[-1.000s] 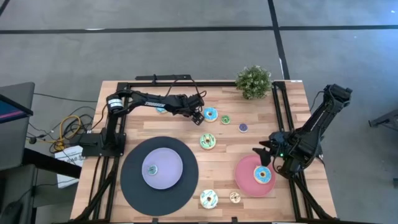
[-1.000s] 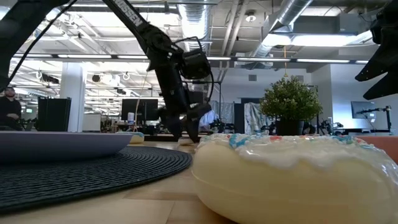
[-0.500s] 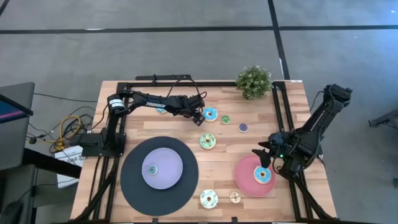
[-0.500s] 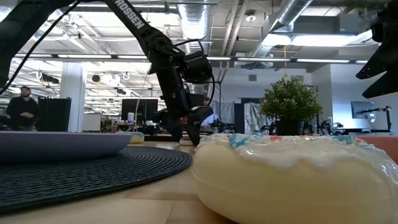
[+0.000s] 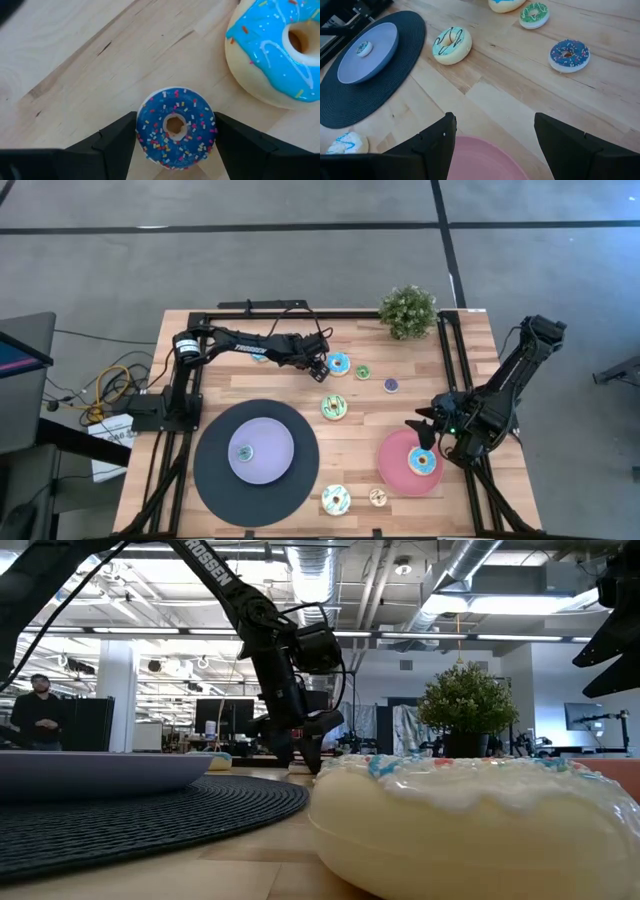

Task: Pick & Place donuts
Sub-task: Put the top small dark blue donut on the purple plate

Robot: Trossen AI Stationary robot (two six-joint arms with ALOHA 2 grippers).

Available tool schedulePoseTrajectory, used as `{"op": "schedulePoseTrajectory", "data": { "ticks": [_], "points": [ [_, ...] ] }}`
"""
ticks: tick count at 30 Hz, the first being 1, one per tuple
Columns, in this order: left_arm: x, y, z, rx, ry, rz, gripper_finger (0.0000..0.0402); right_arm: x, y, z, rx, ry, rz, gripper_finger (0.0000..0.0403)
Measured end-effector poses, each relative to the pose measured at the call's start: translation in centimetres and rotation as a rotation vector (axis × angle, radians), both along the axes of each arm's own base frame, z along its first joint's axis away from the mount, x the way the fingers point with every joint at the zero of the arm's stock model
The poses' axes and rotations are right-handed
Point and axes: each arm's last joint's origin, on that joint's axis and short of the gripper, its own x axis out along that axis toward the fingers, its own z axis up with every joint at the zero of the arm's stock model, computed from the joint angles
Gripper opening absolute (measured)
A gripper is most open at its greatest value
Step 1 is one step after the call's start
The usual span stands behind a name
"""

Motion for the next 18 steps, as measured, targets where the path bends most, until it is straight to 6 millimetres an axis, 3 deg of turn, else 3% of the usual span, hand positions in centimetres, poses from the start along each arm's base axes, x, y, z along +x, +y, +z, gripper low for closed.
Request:
{"op": "schedulePoseTrajectory", "data": {
  "ticks": [8, 18],
  "points": [
    [0.1, -0.7, 0.4, 0.012, -0.001, -0.009, 0.0245, 0.0, 0.0, 0.0, -0.001, 0.000, 0.001, 0.0260],
    [-0.4, -1.4, 3.3, 0.024, -0.046, -0.017, 0.0245, 0.0, 0.0, 0.0, -0.001, 0.001, 0.002, 0.0260]
  ]
}}
